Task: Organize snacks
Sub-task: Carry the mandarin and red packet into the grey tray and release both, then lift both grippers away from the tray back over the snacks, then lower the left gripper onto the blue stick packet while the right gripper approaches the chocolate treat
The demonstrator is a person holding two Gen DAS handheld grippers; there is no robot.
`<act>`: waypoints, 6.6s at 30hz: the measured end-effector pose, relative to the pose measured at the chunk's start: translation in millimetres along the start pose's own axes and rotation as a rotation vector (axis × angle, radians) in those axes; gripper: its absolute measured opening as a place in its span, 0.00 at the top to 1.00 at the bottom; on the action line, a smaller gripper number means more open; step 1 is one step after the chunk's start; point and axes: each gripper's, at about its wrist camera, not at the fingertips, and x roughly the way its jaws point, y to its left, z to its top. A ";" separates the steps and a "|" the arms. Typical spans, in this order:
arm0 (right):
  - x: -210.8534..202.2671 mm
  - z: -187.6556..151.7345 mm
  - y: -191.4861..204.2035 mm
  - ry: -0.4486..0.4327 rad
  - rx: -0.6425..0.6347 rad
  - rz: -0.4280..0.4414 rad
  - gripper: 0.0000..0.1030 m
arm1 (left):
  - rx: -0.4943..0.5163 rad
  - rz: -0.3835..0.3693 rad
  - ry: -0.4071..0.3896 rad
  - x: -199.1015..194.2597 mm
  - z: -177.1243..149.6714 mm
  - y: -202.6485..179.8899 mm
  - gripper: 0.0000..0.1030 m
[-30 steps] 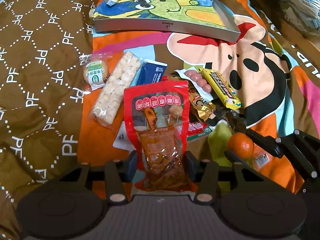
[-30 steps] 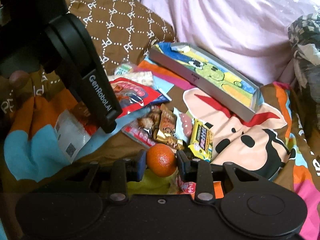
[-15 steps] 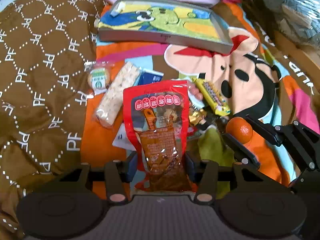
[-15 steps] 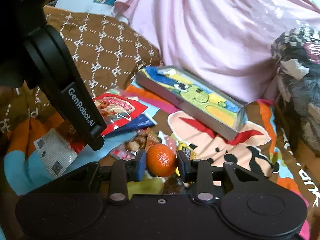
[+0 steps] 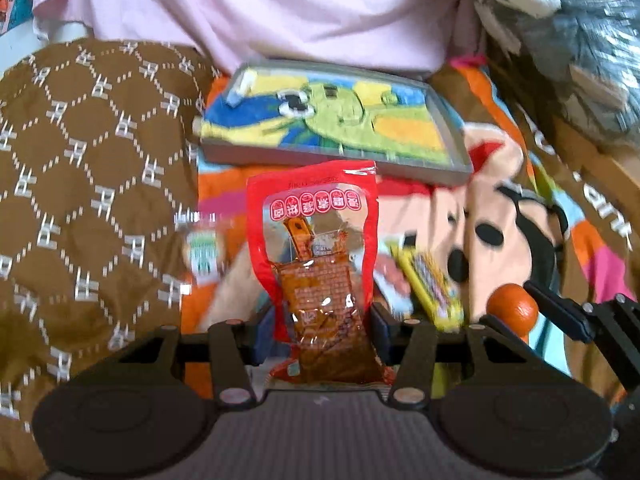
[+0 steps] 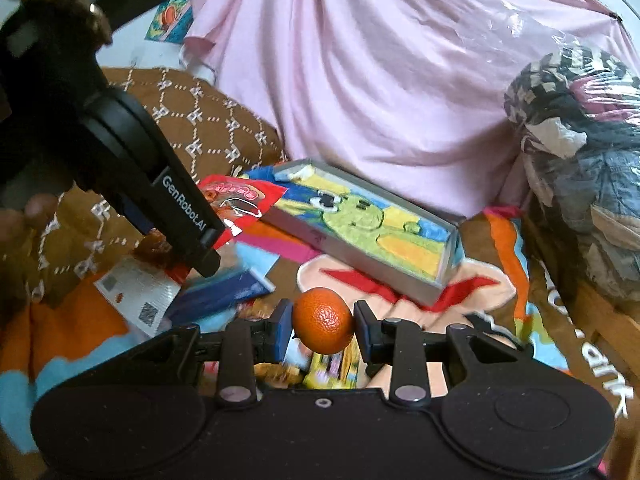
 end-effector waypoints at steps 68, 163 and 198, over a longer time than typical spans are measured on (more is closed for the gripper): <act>46.1 70.7 -68.8 -0.164 0.289 -0.034 0.01 | -0.036 0.045 -0.300 9.5 95.1 19.8 0.00; 71.8 -63.4 -11.5 0.426 0.356 0.149 0.42 | 0.087 -0.064 0.165 104.5 -31.5 37.4 0.15; 60.8 -60.5 1.7 0.462 0.343 0.177 0.50 | 0.071 -0.084 0.195 85.8 -40.5 27.4 0.66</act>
